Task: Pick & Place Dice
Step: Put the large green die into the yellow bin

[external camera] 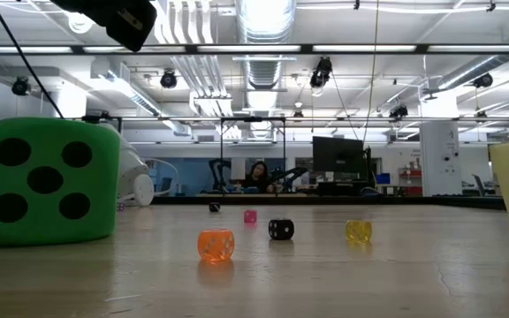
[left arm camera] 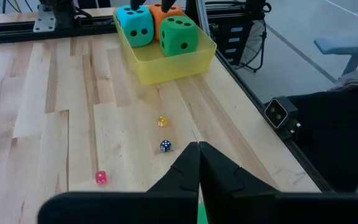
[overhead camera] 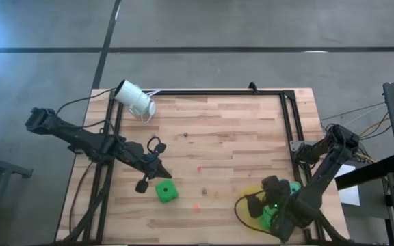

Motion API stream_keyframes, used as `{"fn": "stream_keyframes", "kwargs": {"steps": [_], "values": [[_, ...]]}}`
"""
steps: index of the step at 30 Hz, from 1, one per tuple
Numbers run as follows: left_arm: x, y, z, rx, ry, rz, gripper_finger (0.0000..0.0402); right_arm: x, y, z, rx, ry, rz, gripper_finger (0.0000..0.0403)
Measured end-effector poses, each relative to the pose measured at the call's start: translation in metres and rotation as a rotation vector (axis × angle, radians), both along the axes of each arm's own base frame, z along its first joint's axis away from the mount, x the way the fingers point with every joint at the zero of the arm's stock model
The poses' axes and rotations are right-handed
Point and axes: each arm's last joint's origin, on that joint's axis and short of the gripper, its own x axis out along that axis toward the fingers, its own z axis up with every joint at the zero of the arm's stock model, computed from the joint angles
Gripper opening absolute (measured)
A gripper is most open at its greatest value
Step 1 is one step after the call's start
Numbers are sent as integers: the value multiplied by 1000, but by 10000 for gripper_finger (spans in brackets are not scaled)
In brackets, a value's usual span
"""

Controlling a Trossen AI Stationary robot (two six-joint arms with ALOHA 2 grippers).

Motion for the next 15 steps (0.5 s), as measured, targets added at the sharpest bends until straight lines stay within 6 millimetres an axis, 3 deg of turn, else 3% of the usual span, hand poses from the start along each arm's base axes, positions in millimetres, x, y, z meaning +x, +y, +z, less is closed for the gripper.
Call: {"fn": "stream_keyframes", "kwargs": {"steps": [6, 15], "values": [[0, 0, 0, 0, 0, 0, 6, 15, -11, 0, -92, 60, 109, 400], [0, 0, 0, 1, 0, 0, 6, 28, -13, 4, -219, 16, 234, 400]]}}
